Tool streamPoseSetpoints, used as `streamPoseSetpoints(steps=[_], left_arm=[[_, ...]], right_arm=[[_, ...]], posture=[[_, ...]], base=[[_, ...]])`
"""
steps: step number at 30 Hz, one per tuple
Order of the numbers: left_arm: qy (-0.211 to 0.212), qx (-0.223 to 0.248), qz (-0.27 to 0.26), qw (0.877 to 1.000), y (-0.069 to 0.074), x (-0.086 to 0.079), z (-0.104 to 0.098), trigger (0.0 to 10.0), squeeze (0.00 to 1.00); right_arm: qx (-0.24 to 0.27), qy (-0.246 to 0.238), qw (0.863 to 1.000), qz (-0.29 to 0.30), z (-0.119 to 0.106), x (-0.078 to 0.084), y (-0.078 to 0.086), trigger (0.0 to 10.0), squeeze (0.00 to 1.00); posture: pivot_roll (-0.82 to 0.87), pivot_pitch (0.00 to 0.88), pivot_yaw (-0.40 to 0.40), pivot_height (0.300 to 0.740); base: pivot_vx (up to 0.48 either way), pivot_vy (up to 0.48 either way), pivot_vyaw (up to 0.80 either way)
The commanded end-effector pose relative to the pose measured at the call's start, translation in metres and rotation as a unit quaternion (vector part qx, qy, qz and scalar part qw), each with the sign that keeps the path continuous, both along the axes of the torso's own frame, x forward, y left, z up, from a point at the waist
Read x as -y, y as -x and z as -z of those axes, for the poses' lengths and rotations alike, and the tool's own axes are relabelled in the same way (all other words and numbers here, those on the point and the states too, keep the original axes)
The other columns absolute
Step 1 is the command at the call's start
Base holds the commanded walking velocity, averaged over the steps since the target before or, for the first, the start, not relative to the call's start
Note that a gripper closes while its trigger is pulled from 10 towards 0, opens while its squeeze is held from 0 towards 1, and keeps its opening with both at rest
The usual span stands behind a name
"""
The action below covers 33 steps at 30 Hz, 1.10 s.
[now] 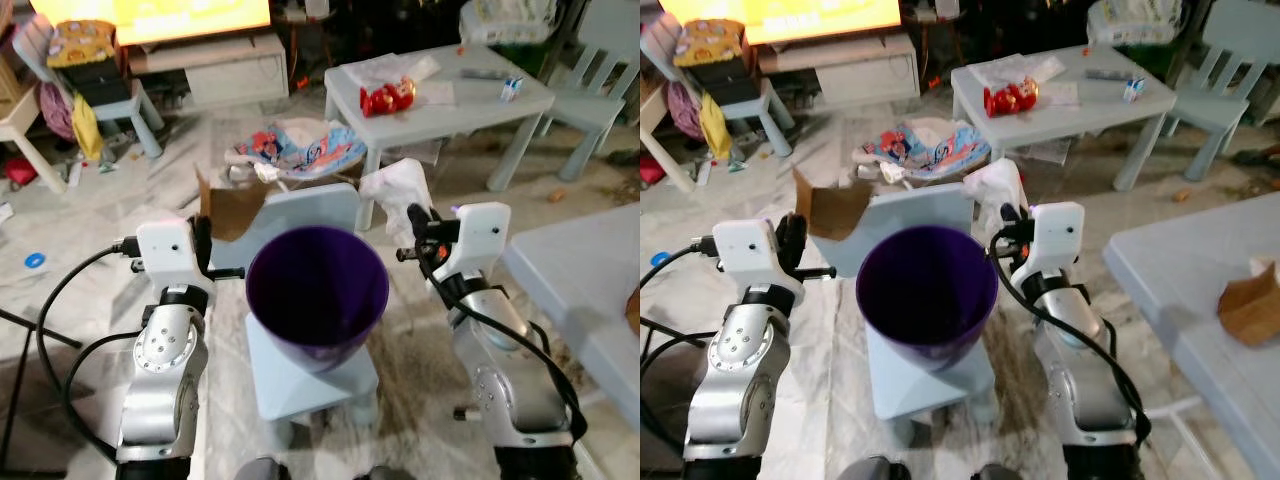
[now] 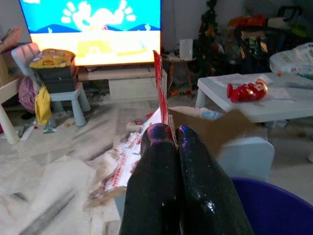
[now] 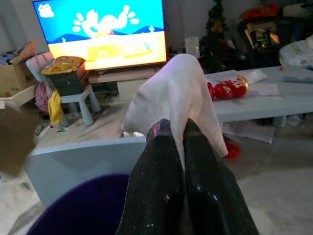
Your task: Picking trash to rubbish bin
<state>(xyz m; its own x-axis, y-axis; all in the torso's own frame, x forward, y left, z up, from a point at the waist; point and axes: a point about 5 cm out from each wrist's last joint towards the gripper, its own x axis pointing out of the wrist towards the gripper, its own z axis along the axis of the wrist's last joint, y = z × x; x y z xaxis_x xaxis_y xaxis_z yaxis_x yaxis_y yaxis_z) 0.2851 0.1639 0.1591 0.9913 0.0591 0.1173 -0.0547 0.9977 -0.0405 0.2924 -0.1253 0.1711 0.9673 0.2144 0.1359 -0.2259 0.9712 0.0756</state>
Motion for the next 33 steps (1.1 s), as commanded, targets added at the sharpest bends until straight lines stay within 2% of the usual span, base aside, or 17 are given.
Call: streamPoseSetpoints(steps=[1, 5, 10, 14, 16, 17, 21, 25, 28, 33], left_arm=[[-0.004, -0.003, -0.007, 1.0, 0.001, -0.005, 0.002, 3.6, 0.0], [-0.004, -0.005, -0.013, 1.0, -0.001, -0.006, 0.002, 2.5, 0.0], [0.008, -0.011, -0.024, 1.0, -0.004, -0.01, 0.003, 1.8, 0.0], [0.021, -0.021, -0.026, 0.999, -0.009, -0.012, 0.006, 0.2, 0.0], [0.041, -0.042, 0.006, 0.998, -0.016, -0.006, 0.012, 1.6, 0.0], [0.044, -0.049, 0.02, 0.998, -0.018, -0.003, 0.014, 2.6, 0.0], [0.052, -0.085, 0.057, 0.993, -0.028, 0.006, 0.027, 2.0, 0.0], [0.071, -0.098, 0.086, 0.989, -0.033, 0.016, 0.034, 1.6, 0.0], [0.095, -0.134, 0.118, 0.979, -0.037, 0.033, 0.047, 1.1, 0.0], [0.119, -0.167, 0.135, 0.969, -0.039, 0.049, 0.059, 0.9, 0.0]], right_arm=[[0.007, -0.001, 1.0, 0.0, -0.005, 0.0, 0.001, 10.0, 0.0], [0.005, 0.001, 1.0, 0.001, -0.005, 0.002, 0.002, 10.0, 0.0], [0.004, 0.002, 1.0, 0.0, -0.004, 0.002, 0.004, 10.0, 0.0], [0.001, 0.0, 1.0, -0.003, -0.004, 0.001, 0.005, 10.0, 0.0], [0.0, 0.0, 1.0, -0.005, -0.005, 0.0, 0.007, 10.0, 0.0], [0.0, 0.0, 1.0, -0.005, -0.005, 0.0, 0.007, 10.0, 0.0], [0.002, 0.006, 1.0, 0.0, -0.009, 0.005, 0.01, 10.0, 0.0], [0.006, 0.011, 1.0, 0.01, -0.014, 0.012, 0.013, 10.0, 0.0], [0.007, 0.02, 1.0, 0.021, -0.019, 0.022, 0.019, 10.0, 0.0], [0.003, 0.032, 0.999, 0.025, -0.021, 0.03, 0.024, 10.0, 0.0]], posture=[[0.05, 0.142, 0.01, 0.74], [0.05, 0.153, 0.01, 0.74], [0.05, 0.158, 0.01, 0.74], [0.05, 0.166, 0.006, 0.74], [0.05, 0.173, 0.002, 0.74], [0.04, 0.174, 0.002, 0.74], [0.01, 0.187, 0.003, 0.74], [-0.02, 0.201, 0.002, 0.74], [-0.06, 0.215, -0.002, 0.74], [-0.09, 0.216, -0.005, 0.74]], base=[[0.0, 0.0, 0.0], [0.0, 0.0, 0.0], [0.0, 0.0, 0.0], [0.0, 0.0, 0.0], [0.0, 0.0, 0.0], [0.0, 0.0, 0.0], [0.0, 0.0, 0.0], [0.0, 0.0, 0.0], [0.0, 0.0, 0.0], [0.0, 0.0, 0.0]])
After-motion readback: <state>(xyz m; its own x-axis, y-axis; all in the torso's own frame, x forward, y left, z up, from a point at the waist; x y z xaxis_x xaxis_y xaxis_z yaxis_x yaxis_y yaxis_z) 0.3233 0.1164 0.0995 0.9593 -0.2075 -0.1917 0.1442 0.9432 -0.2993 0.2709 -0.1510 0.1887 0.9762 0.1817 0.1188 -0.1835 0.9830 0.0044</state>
